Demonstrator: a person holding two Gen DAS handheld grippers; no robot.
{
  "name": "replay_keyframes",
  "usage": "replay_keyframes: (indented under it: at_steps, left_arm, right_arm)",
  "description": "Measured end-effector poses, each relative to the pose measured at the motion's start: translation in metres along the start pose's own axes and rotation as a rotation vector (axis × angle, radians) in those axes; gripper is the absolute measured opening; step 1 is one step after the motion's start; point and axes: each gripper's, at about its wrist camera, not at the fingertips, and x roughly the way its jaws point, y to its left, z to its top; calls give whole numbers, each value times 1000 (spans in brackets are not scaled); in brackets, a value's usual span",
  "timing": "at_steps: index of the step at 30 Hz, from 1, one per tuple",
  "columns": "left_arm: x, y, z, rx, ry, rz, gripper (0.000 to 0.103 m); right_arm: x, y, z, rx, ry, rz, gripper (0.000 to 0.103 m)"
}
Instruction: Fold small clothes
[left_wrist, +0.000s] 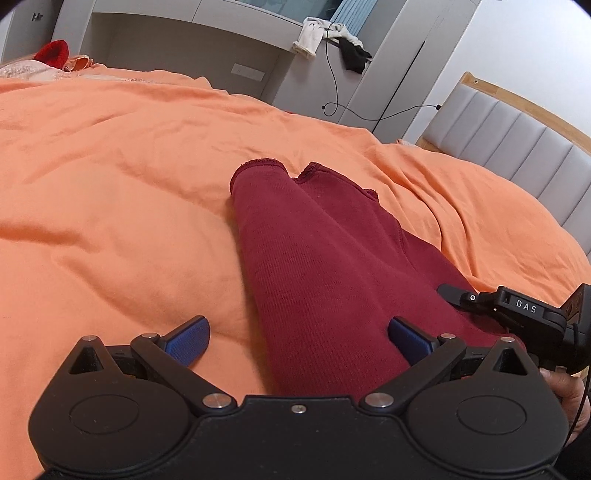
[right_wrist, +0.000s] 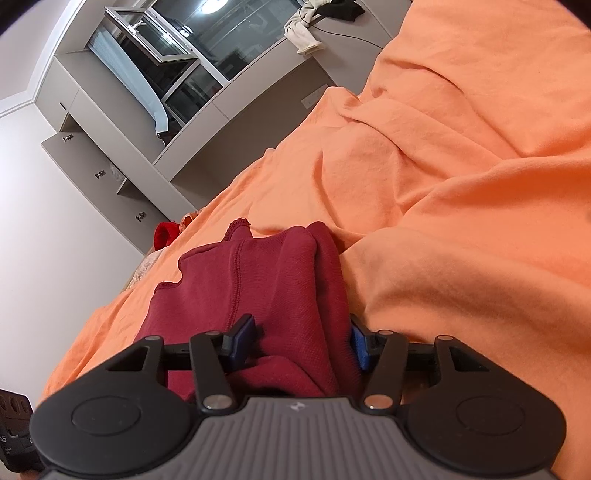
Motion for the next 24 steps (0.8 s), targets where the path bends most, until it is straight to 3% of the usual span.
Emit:
replay_keyframes:
  at_steps: [24]
  left_arm:
    - [-1,4,-3,2,-14,-14,103]
  right_arm:
    - [2,9,1,-51,-6,-28,57]
